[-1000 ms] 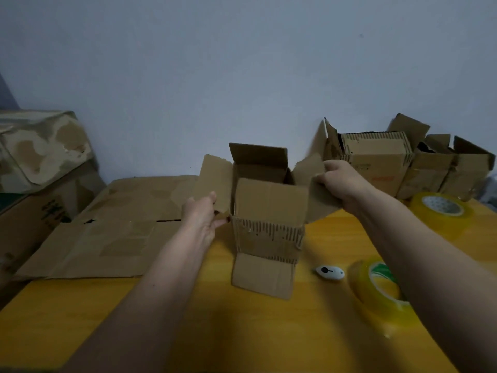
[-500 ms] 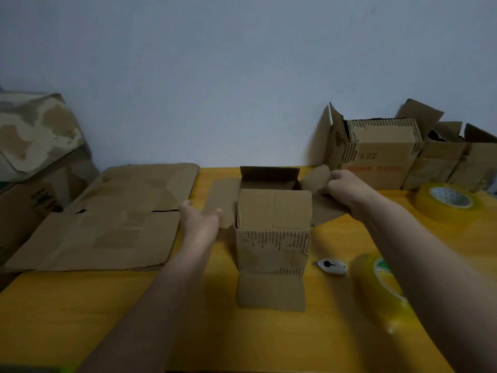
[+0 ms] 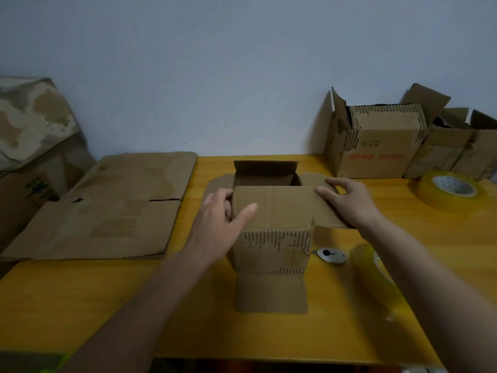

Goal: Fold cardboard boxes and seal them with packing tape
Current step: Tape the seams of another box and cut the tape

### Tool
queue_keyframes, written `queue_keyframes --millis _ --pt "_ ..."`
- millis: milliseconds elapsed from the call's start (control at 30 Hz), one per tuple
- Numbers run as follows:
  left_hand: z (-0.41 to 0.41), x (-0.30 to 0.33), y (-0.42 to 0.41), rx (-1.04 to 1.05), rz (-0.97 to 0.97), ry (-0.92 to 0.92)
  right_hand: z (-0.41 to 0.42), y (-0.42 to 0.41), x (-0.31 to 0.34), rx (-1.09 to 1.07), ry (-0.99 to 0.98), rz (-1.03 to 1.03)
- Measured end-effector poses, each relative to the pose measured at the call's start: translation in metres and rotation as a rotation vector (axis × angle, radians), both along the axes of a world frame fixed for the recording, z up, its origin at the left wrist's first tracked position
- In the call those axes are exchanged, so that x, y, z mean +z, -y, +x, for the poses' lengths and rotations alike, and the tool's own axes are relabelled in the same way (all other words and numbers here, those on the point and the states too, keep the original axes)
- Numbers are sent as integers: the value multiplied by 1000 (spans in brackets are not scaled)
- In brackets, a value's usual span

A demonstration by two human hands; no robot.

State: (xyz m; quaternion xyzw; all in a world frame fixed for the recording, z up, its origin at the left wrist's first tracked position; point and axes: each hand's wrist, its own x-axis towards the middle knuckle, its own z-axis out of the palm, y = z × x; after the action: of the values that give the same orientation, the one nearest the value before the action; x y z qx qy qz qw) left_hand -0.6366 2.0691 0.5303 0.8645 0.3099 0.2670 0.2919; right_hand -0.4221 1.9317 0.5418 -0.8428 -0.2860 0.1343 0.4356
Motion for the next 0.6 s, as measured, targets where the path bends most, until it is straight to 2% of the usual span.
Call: queue_keyframes --millis 100,200,267,333,400,500,600 --pt "6 -5 6 60 17 18 -9 -5 -10 -20 283 -191" --pt "7 -7 8 58 1 51 -24 -1 4 83 550 10" --pt "6 -7 11 43 25 42 -33 -1 9 299 576 2" --pt "5 -7 13 11 49 16 -37 -7 5 430 581 -168" --pt "2 -7 16 -10 65 -40 -33 -15 0 419 487 -155" --pt "-1 -10 17 24 75 -91 -26 -28 4 358 369 39" --pt "-3 -9 17 55 85 -135 -27 -39 16 372 548 -38"
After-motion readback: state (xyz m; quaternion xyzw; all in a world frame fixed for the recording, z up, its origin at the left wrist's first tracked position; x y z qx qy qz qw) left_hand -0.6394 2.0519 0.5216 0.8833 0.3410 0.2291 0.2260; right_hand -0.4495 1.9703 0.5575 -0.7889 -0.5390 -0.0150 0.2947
